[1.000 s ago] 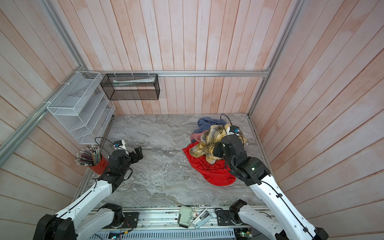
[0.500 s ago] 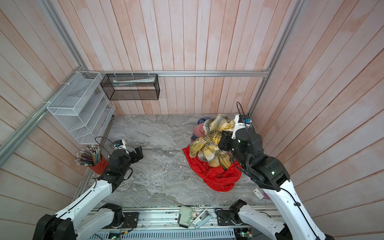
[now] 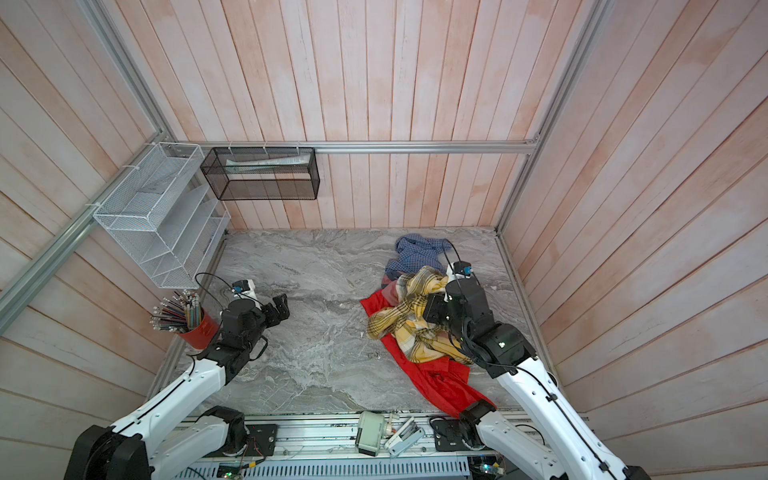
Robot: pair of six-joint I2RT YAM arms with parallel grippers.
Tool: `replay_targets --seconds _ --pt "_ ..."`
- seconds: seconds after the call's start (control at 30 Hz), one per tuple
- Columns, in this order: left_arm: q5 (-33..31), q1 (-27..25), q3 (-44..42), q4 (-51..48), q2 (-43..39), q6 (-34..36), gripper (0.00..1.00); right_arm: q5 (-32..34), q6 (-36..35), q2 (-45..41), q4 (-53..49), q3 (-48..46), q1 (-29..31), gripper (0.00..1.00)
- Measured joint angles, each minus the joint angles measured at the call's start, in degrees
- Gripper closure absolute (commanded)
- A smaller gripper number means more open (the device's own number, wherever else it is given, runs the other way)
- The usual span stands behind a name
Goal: Pick out a specific cloth from the pile
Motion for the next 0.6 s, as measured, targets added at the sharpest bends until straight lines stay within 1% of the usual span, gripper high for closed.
replay_targets --seconds 0.1,0.23,0.33,0.37,0.43,0.47,0.5,0.53,0.6 --pt "0.00 -0.04 0.00 0.00 0.00 0.00 0.00 -4.46 0.90 -0.83 2.10 -7.15 -5.75 1.00" --pt "0.02 -0.07 0.00 0.00 0.00 -0.20 0.00 -9.92 0.85 -1.22 5.68 -12.72 -13.70 1.00" --pt "0.02 -0.15 0.00 0.00 0.00 -0.48 0.00 -12.61 -0.04 0.28 7.78 -15.41 -16.33 1.00" --pt "0.02 -0.15 0.00 -0.02 0.00 -0.61 0.00 -13.18 -0.57 1.20 7.85 -15.87 -16.46 0.91" --pt "-0.02 -0.15 0.00 -0.04 0.00 -0.66 0.00 -13.94 -1.55 2.69 6.93 -16.02 -16.50 0.86" --pt "-0.15 -0.15 0.00 -0.09 0.00 -0.66 0.00 -14.27 -1.81 2.73 6.29 -16.02 -16.52 0.78" --pt "-0.24 -0.15 0.00 -0.15 0.00 -0.66 0.00 -14.51 -1.95 2.36 5.49 -16.02 -16.52 0.61" --pt "-0.35 -0.15 0.00 -0.26 -0.02 -0.66 0.00 -14.67 -1.73 1.75 4.70 -16.02 -16.55 0.53" --pt "-0.42 -0.15 0.00 -0.42 -0.02 -0.70 0.00 -14.93 -1.60 -0.48 2.56 -16.02 -16.55 0.42"
